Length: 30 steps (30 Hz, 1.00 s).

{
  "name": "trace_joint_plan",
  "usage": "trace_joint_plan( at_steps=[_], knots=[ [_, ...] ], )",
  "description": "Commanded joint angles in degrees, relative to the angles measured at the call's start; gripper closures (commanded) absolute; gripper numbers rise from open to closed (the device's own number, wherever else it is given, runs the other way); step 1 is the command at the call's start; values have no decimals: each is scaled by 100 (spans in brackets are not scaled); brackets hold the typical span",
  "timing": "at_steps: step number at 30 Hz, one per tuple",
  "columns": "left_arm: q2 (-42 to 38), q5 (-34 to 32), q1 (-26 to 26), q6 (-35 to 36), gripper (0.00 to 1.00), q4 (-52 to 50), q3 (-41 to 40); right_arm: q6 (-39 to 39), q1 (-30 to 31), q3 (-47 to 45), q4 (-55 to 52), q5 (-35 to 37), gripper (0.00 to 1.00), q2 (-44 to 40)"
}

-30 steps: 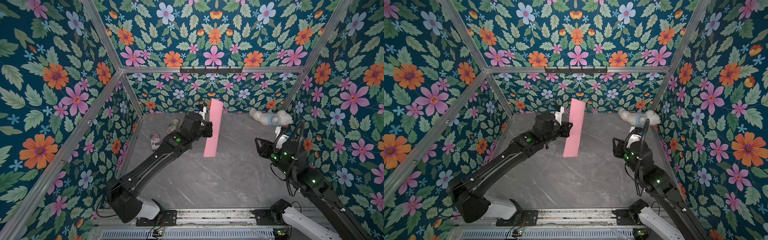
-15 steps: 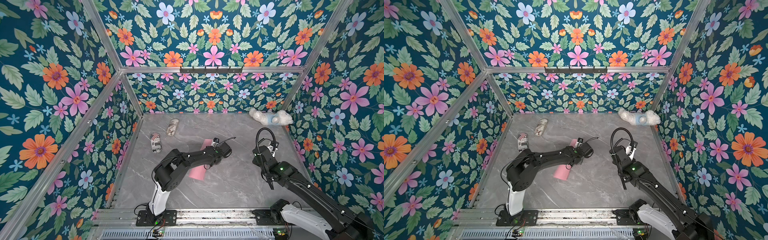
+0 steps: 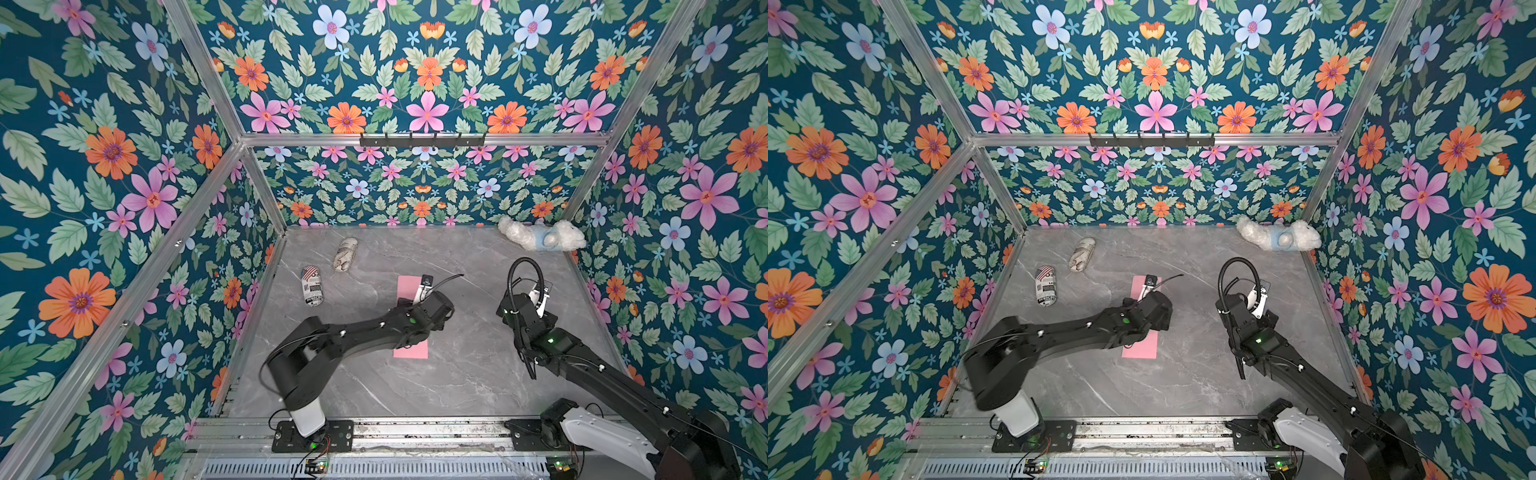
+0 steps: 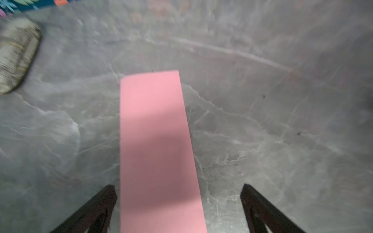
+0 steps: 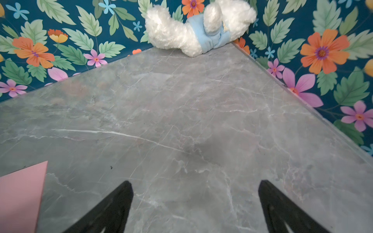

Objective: Fold the rectangular paper in half along the long edge
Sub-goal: Place the paper at the center of the board, then reset both arms

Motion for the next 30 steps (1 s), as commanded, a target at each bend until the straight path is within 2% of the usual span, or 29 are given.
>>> trace_joint_plan(
  at_steps=[1,4,5,6,8,9,10,12,14,15,17,19,22,25,26,28,30],
  knots=[
    [-1096,-572,392,401,0,551,-452,-1483,-46,-707,2408,574,1,-196],
    [-2187,-653,1434,642,0,571,-1016,-2881,-98,-1702,4631,494,1,-292],
    [-2502,-268,1989,749,0,795,-1303,-3284,-118,-1977,5247,446,1,-277],
    [-2753,298,2509,1262,0,1306,-1649,-3419,-184,-2114,5527,587,1,-217],
    [-3092,351,2804,2690,0,2855,-2589,-2885,-529,-2013,5163,812,1,-42],
    [-3182,150,2847,3226,0,3666,-3077,-2562,-771,-1917,4696,510,1,69],
    [-3185,-46,2955,3441,0,4292,-3526,-2387,-953,-1895,4601,348,1,219],
    [-2989,533,3513,3854,0,5555,-4368,-2438,-1130,-2044,5046,327,1,621],
    [-2517,623,3928,3835,1,6255,-4811,-2643,-1271,-2201,5819,269,1,970],
    [-2178,717,4104,3860,0,6403,-4842,-2438,-1293,-2075,5522,282,1,1031],
    [-1581,901,4300,3836,0,6743,-4764,-2459,-1461,-2234,6218,47,1,1101],
    [-1366,1113,4405,3739,0,6726,-4604,-2466,-1639,-2196,6443,-271,1,1227],
    [-908,1638,4926,3173,0,7482,-4553,-2527,-1662,-2055,6389,-429,1,1439],
    [-414,1921,5144,3065,0,7637,-4394,-2416,-1660,-1973,5760,-619,1,1282],
    [-219,1982,5179,3049,0,7869,-4436,-2396,-1660,-1929,5492,-690,1,1199],
    [180,2229,5298,3060,0,8577,-4506,-2395,-1675,-2091,5658,-701,1,1015],
    [27,2610,5422,2999,0,7997,-4412,-2491,-1864,-2374,6426,-886,1,913]
  ],
)
